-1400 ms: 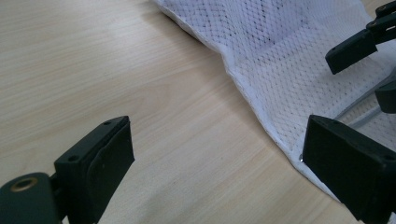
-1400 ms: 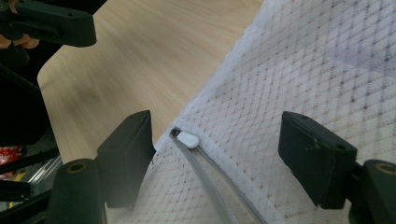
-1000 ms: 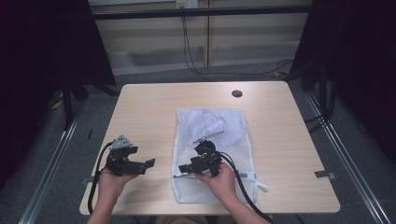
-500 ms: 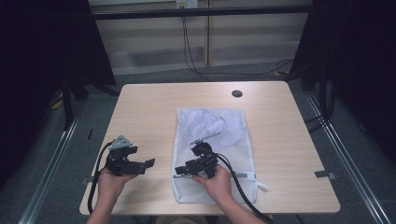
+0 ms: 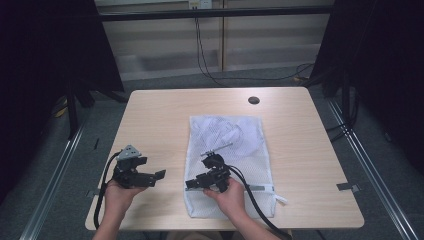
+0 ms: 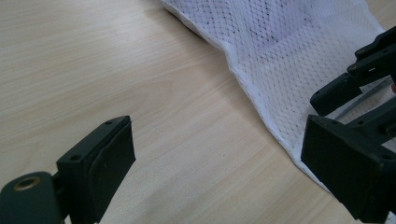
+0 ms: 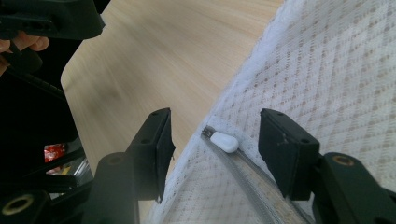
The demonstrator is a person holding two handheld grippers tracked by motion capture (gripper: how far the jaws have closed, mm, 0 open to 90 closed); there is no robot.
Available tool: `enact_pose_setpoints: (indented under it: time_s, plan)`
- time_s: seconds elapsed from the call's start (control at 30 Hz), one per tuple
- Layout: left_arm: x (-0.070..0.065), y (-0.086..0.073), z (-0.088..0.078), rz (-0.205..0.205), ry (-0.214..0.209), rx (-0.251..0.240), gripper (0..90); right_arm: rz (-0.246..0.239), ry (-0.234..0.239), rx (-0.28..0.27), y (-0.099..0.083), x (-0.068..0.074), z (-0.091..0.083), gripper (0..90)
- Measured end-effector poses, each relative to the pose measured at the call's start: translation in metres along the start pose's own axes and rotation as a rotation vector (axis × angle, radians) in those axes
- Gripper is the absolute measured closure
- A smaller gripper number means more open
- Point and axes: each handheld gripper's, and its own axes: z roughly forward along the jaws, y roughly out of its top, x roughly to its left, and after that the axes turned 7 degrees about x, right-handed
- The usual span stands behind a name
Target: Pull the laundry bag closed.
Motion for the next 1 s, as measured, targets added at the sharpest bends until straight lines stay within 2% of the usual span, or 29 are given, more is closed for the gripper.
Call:
enact_pose_setpoints:
  time_s: [0.13, 0.3, 0.4, 0.53, 0.67, 1.0]
  plan:
    - [0.0, 0.0, 0.0, -0.005, 0.002, -0.004, 9.4, 0.002, -0.002, 0.012, 0.0, 0.0, 0.003, 47.7]
    - [0.0, 0.0, 0.0, 0.0, 0.005, 0.001, 9.4, 0.004, 0.014, 0.024, -0.001, 0.002, 0.006, 55.8]
    - [0.0, 0.0, 0.0, -0.01, 0.004, -0.004, 9.4, 0.005, 0.011, 0.032, -0.002, 0.002, 0.008, 57.2]
    - [0.0, 0.0, 0.0, -0.008, 0.009, -0.002, 9.4, 0.011, -0.004, 0.041, -0.003, 0.001, 0.01, 58.2]
    - [0.001, 0.0, 0.0, -0.001, 0.006, 0.004, 9.4, 0.009, 0.0, 0.045, -0.003, 0.0, 0.01, 59.6]
    - [0.0, 0.0, 0.001, -0.003, 0.011, 0.006, 9.5, 0.021, 0.04, 0.041, -0.003, 0.001, 0.013, 67.2]
